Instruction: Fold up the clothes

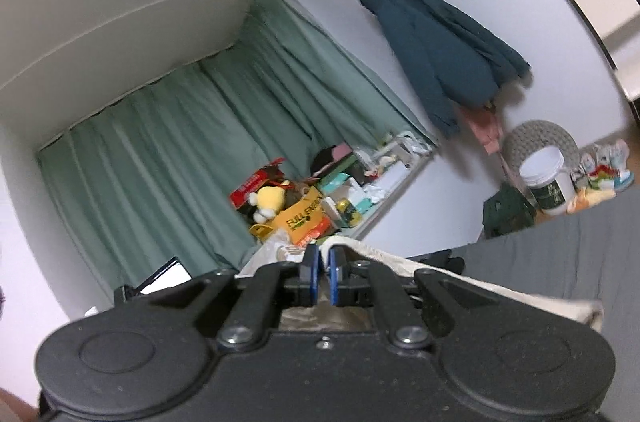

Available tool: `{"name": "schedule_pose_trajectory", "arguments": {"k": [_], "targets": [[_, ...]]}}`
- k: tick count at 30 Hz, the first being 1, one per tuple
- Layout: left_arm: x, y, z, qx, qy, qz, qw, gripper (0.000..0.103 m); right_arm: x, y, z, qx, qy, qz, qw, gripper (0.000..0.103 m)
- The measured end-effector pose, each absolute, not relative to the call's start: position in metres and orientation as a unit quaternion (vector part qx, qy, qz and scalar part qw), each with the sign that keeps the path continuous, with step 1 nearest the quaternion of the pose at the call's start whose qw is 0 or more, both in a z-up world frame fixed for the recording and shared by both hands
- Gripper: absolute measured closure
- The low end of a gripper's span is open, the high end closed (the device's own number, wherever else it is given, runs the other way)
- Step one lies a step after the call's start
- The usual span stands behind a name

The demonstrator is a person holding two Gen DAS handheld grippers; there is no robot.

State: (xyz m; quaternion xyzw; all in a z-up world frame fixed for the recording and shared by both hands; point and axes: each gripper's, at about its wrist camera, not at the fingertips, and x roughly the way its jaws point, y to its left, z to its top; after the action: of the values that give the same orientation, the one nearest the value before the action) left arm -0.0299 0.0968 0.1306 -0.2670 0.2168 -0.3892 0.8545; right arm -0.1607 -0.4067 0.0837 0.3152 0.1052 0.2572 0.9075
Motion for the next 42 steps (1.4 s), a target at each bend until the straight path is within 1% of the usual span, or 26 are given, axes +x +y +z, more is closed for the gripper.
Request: {"name": "schedule_pose_trajectory", "arguments": {"k": [3, 6, 8, 11, 14, 17, 20, 24, 28, 31, 33, 35, 37, 38, 39, 42], "targets": [[-0.037, 0.102, 0.134, -0.276, 0.253, -0.4, 0.837, 0.1, -0.179, -0.406, 0.102, 0.31, 0.122, 0.258, 0.907, 0.097], [-0.035, 0.099, 0.125, -0.263, 0.291, -0.394, 0.831, 0.1, -0.189, -0.412, 0.106, 0.331, 0.15, 0.258, 0.895, 0.097], [-0.027, 0.091, 0.115, -0.242, 0.317, -0.38, 0.835, 0.1, -0.188, -0.417, 0.1, 0.346, 0.168, 0.251, 0.888, 0.097], [0.006, 0.078, 0.089, -0.233, 0.366, -0.35, 0.83, 0.1, -0.165, -0.421, 0.079, 0.357, 0.2, 0.22, 0.885, 0.097], [0.043, 0.063, 0.055, -0.206, 0.417, -0.31, 0.829, 0.1, -0.124, -0.431, 0.039, 0.391, 0.242, 0.183, 0.869, 0.097], [0.08, 0.037, 0.021, -0.127, 0.475, -0.27, 0.828, 0.1, -0.083, -0.44, -0.009, 0.426, 0.283, 0.146, 0.847, 0.097], [0.111, 0.014, -0.009, -0.07, 0.495, -0.26, 0.826, 0.1, -0.043, -0.447, -0.058, 0.438, 0.316, 0.117, 0.833, 0.097], [0.158, -0.001, -0.06, -0.091, 0.498, -0.256, 0.824, 0.1, 0.003, -0.453, -0.12, 0.46, 0.345, 0.078, 0.814, 0.097], [0.202, -0.011, -0.112, -0.13, 0.499, -0.254, 0.818, 0.1, 0.035, -0.461, -0.17, 0.466, 0.367, 0.043, 0.804, 0.097], [0.216, -0.015, -0.136, -0.139, 0.497, -0.252, 0.819, 0.1, 0.053, -0.464, -0.2, 0.477, 0.381, 0.032, 0.792, 0.097], [0.219, -0.015, -0.147, -0.139, 0.499, -0.252, 0.817, 0.1, 0.055, -0.463, -0.206, 0.478, 0.385, 0.038, 0.789, 0.096], [0.218, -0.015, -0.155, -0.138, 0.502, -0.251, 0.816, 0.1, 0.056, -0.462, -0.213, 0.479, 0.39, 0.045, 0.786, 0.093], [0.216, -0.014, -0.162, -0.139, 0.503, -0.253, 0.815, 0.1, 0.058, -0.461, -0.219, 0.48, 0.394, 0.051, 0.782, 0.079], [0.214, -0.013, -0.164, -0.143, 0.502, -0.256, 0.813, 0.1, 0.058, -0.461, -0.222, 0.48, 0.396, 0.054, 0.781, 0.065], [0.213, -0.013, -0.166, -0.144, 0.501, -0.258, 0.813, 0.1, 0.058, -0.461, -0.223, 0.482, 0.396, 0.059, 0.779, 0.058], [0.213, -0.014, -0.174, -0.145, 0.499, -0.257, 0.815, 0.1, 0.054, -0.461, -0.213, 0.468, 0.395, 0.077, 0.787, 0.059]]}}
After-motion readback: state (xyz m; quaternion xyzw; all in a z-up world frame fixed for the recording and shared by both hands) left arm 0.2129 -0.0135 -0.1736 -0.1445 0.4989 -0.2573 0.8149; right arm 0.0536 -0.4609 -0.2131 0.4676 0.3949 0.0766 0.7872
